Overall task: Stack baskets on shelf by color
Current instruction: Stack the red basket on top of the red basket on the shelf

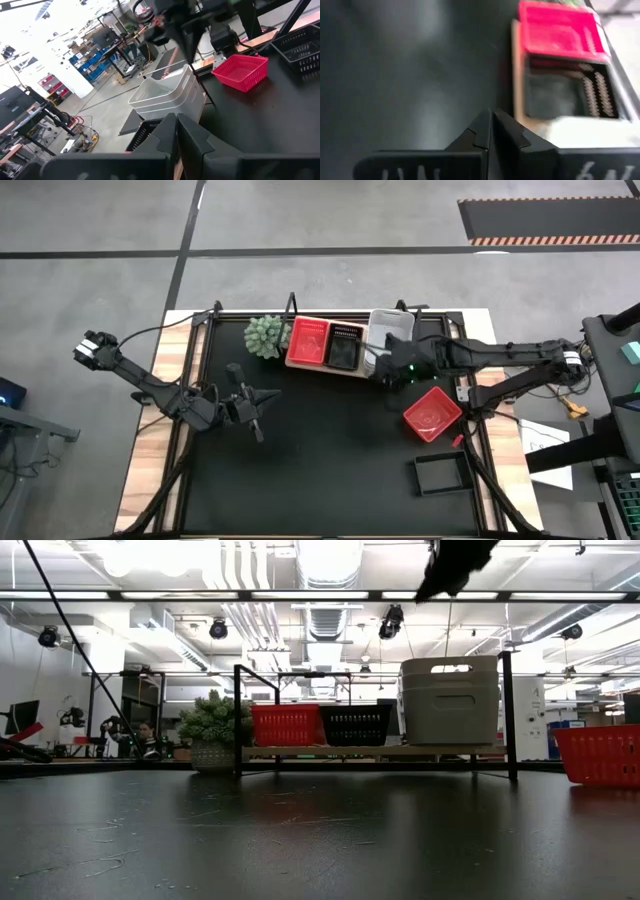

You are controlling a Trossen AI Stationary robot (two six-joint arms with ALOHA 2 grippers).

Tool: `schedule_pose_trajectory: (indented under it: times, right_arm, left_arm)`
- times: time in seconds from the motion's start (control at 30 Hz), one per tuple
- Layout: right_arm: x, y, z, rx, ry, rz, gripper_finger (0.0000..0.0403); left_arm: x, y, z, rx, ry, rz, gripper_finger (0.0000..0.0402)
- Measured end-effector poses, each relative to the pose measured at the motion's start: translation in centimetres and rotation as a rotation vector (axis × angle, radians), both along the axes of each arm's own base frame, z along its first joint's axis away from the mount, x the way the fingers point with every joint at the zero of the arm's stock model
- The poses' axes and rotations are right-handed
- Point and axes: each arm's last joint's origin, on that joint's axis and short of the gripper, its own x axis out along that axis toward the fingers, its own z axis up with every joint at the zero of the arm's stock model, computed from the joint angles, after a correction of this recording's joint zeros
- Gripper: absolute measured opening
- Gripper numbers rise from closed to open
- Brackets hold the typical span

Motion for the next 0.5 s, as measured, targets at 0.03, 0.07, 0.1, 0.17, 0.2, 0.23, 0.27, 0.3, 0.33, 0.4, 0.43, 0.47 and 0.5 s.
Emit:
schedule_pose_trajectory:
  times: [0.03, 0.07, 0.1, 0.17, 0.2, 0.23, 0.27, 0.3, 0.33, 0.4, 0.43, 0.47, 0.5]
  right_arm:
    - [0.1, 0.7, 0.1, 0.006, -0.015, 0.020, 0.0009]
    - [0.2, 1.4, 0.2, 0.015, -0.026, 0.038, 0.0009]
    - [0.2, 2.1, 0.2, 0.022, -0.034, 0.060, 0.0009]
    - [0.3, 3.5, 0.1, 0.043, -0.053, 0.098, 0.0009]
    - [0.2, 4.3, 0.1, 0.058, -0.060, 0.114, 0.0009]
    - [0.2, 5.0, -0.1, 0.073, -0.067, 0.130, 0.0009]
    - [0.1, 5.7, -0.4, 0.092, -0.071, 0.143, 0.0009]
    - [0.1, 6.5, -0.7, 0.108, -0.075, 0.157, 0.0009]
    - [0.0, 7.1, -1.2, 0.123, -0.081, 0.171, 0.0009]
    - [-0.1, 8.4, -2.2, 0.147, -0.087, 0.201, 0.0009]
    - [-0.3, 8.9, -2.7, 0.156, -0.086, 0.213, 0.0009]
    - [-0.4, 9.3, -3.3, 0.166, -0.087, 0.222, 0.0009]
    - [-0.5, 9.7, -3.8, 0.177, -0.088, 0.228, 0.0009]
  left_arm:
    - [0.0, 0.0, 0.0, 0.001, 0.001, 0.000, 0.0000]
    - [0.1, 0.0, -0.1, 0.002, 0.003, 0.000, 0.0000]
    - [0.1, 0.0, -0.1, 0.003, 0.005, 0.000, 0.0000]
    - [0.1, 0.0, -0.1, 0.003, 0.005, 0.000, 0.0000]
    - [0.1, 0.0, -0.1, 0.003, 0.005, 0.000, 0.0000]
    - [0.1, 0.0, -0.1, 0.003, 0.005, 0.000, 0.0000]
    - [0.1, 0.0, -0.1, 0.003, 0.005, 0.000, 0.0000]
    - [0.1, 0.0, -0.1, 0.003, 0.005, 0.000, 0.0000]
    - [0.1, 0.0, -0.1, 0.002, 0.004, 0.000, 0.0000]
    - [0.1, 0.0, -0.1, 0.001, 0.004, 0.000, 0.0000]
    - [0.1, 0.0, -0.1, 0.001, 0.004, 0.000, 0.0000]
    - [0.1, 0.0, -0.1, 0.000, 0.003, 0.000, 0.0000]
    - [0.1, 0.0, -0.1, -0.006, 0.001, 0.000, 0.0000]
